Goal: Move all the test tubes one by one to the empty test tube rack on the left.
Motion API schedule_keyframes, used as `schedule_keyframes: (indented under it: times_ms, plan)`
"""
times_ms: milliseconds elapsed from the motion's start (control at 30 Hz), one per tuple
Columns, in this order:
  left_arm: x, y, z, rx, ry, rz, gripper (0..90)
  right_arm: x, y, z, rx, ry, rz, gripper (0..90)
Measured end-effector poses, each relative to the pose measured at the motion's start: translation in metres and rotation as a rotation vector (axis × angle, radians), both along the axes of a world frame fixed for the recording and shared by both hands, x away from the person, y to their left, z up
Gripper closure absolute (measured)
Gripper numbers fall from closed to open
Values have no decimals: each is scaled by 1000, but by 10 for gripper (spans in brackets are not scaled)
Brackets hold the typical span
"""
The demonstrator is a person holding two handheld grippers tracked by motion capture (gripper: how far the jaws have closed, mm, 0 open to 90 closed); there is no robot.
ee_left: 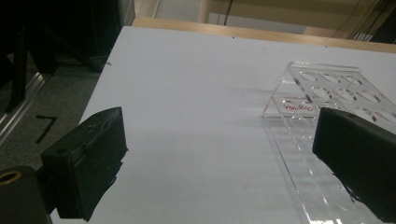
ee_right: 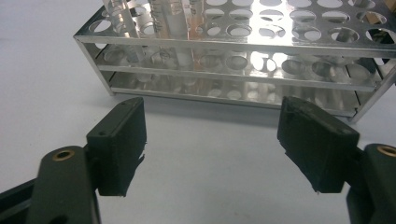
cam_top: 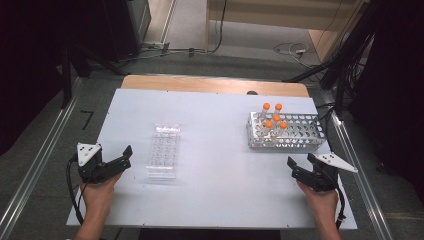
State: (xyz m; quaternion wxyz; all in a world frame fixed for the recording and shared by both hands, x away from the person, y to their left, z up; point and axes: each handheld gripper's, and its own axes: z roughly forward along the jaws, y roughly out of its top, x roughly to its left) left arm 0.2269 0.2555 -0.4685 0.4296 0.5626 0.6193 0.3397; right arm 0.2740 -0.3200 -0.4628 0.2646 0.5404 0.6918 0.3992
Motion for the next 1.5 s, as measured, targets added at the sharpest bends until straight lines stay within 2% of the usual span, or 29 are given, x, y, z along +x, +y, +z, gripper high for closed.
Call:
schedule_keyframes:
  times_ms: [100,267,567,833,1033,1133,1500]
  plan:
    - [-3,1,1,-3,-13,10,34,2,3,1,-2,-13,7,270]
    - [-4,1,0,5,-9,10,34,4,6,5,1,-38,10,287]
    - [-3,0,1,22,-13,26,42,15,16,6,-26,-49,27,308]
    - [-4,0,0,28,-10,31,42,33,29,9,-41,-82,52,366]
    - [-4,0,0,29,-7,30,43,46,34,9,-51,-90,56,411]
    - [-4,1,0,29,-6,28,43,52,37,10,-43,-122,53,467]
    - [-4,1,-1,30,-4,29,43,65,43,8,-38,-114,52,499]
